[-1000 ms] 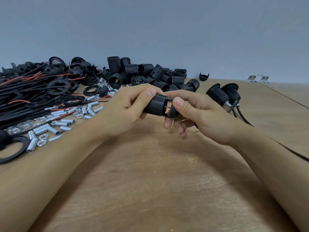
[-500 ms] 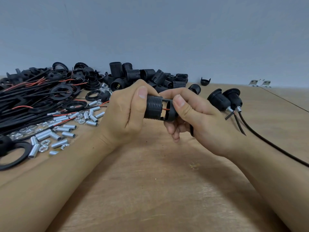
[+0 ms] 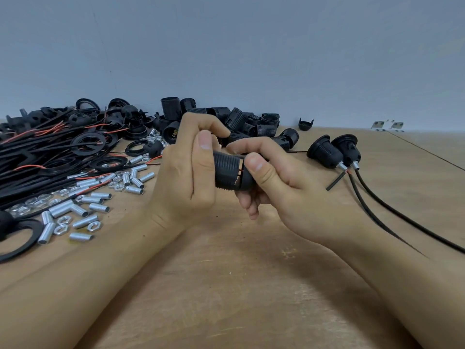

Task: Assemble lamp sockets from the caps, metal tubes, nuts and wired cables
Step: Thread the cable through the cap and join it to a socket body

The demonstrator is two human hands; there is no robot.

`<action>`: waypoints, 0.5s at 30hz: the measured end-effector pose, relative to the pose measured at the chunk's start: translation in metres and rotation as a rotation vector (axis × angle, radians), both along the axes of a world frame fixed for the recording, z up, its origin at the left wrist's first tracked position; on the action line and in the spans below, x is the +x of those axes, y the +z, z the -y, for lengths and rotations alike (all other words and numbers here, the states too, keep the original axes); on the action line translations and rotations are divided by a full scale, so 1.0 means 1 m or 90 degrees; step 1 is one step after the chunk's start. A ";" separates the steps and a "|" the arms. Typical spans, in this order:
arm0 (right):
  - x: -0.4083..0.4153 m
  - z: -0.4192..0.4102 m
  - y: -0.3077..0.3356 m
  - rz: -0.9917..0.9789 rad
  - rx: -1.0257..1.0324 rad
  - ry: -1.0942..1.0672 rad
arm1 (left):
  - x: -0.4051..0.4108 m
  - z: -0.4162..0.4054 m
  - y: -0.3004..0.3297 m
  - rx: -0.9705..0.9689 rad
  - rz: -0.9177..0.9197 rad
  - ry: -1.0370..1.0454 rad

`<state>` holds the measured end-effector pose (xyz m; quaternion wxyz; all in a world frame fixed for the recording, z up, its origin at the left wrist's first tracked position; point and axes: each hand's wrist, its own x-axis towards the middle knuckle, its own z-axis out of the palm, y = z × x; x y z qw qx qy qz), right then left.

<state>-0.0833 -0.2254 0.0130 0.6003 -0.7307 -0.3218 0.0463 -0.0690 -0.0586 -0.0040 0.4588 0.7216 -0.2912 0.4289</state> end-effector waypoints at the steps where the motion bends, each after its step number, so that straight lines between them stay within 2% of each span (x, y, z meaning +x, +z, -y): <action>1: 0.000 0.000 -0.001 -0.004 -0.003 -0.001 | -0.001 0.003 -0.001 -0.013 -0.018 -0.003; 4: 0.002 -0.001 -0.006 -0.028 0.017 -0.004 | -0.004 0.013 -0.002 -0.047 -0.064 0.026; 7: 0.004 -0.002 -0.007 -0.076 0.058 0.007 | -0.010 0.020 -0.002 -0.065 -0.087 0.118; 9: 0.005 -0.001 -0.006 -0.124 0.058 0.015 | -0.009 0.021 -0.001 -0.087 -0.184 0.140; 10: 0.006 0.000 -0.005 -0.163 0.053 0.012 | -0.004 0.021 0.001 -0.101 -0.285 0.131; 12: 0.009 0.001 -0.002 -0.252 0.041 0.004 | 0.008 0.016 0.008 -0.106 -0.550 0.068; 13: 0.009 0.002 0.000 -0.291 0.038 0.004 | 0.009 0.013 0.011 -0.112 -0.641 -0.007; 15: 0.010 0.003 0.004 -0.337 0.041 0.015 | 0.002 0.009 0.009 -0.175 -0.640 -0.207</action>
